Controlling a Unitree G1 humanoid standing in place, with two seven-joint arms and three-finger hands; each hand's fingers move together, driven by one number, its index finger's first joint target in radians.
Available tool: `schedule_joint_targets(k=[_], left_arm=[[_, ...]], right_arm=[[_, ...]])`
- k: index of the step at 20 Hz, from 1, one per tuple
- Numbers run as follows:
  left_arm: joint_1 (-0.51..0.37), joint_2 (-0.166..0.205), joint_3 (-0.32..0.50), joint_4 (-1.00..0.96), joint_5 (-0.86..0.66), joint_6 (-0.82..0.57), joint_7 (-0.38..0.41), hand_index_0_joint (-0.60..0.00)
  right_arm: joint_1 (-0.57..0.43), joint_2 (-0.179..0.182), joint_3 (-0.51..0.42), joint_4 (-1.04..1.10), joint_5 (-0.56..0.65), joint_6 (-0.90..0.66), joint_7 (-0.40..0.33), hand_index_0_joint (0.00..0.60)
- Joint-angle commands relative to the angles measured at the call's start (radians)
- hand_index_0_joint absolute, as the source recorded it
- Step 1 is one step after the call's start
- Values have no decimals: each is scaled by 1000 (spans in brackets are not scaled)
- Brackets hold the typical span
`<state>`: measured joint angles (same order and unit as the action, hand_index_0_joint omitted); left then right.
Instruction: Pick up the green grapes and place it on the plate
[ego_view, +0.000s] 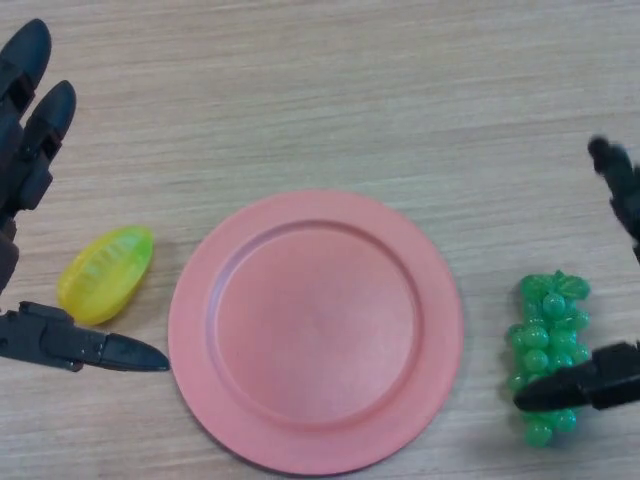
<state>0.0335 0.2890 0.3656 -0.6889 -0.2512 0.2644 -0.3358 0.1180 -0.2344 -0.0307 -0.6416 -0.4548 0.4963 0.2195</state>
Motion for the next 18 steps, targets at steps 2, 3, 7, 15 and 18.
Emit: schedule_joint_targets(k=[2, 3, 7, 15, 18], left_arm=[[-29, 33, 24, -32, 24, -133, 0, 0], [-28, 33, 22, -31, 26, -132, -2, 0], [-24, 28, 13, -30, 30, -136, -6, 0], [-12, 21, 20, -23, 28, -150, -5, 0], [-8, 20, 27, -25, 27, -151, -2, 0]], right_arm=[[11, 4, -25, 8, -121, -172, -41, 0], [10, 5, -19, 24, -135, -173, -46, 0], [-32, 7, 4, 125, -142, -192, -110, 0], [-112, 15, 47, 336, 2, -268, -231, 0], [-128, 13, 44, 374, 24, -290, -252, 100]])
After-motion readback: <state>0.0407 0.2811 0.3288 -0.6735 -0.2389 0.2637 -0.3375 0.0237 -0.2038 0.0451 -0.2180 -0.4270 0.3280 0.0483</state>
